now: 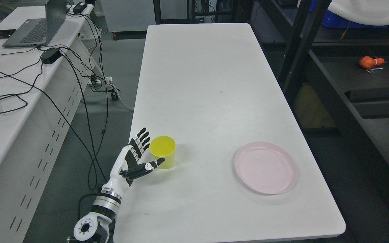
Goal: Place yellow IKEA cup on middle right shelf
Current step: 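Close the left hand around the yellow cup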
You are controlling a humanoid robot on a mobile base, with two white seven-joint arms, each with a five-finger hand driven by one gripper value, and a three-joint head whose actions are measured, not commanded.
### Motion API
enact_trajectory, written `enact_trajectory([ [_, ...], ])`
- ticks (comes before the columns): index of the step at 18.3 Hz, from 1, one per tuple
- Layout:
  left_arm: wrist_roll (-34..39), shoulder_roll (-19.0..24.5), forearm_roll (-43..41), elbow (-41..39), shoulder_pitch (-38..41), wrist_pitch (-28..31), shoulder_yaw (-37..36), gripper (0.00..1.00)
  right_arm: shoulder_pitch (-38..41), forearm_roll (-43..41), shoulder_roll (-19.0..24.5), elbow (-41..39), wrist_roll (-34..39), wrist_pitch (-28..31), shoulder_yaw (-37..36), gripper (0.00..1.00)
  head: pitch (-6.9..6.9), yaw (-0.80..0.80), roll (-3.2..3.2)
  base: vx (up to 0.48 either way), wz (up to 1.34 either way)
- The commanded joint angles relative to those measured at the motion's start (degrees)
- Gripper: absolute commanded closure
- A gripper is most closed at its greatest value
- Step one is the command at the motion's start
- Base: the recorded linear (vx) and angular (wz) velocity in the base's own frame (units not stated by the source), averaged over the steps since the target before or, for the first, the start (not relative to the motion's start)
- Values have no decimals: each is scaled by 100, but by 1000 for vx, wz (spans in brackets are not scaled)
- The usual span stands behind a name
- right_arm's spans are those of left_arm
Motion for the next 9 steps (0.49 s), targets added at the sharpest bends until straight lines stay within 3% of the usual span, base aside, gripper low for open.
enact_trajectory([
  [1, -264, 100, -251, 379, -80, -11, -568, 1, 79, -141, -100, 0, 5, 1, 97, 1, 0, 0, 0, 0, 0],
  [9, -326, 100, -462, 826, -290, -2, -658, 1, 79, -141, -100, 0, 5, 1, 97, 1, 0, 0, 0, 0, 0],
])
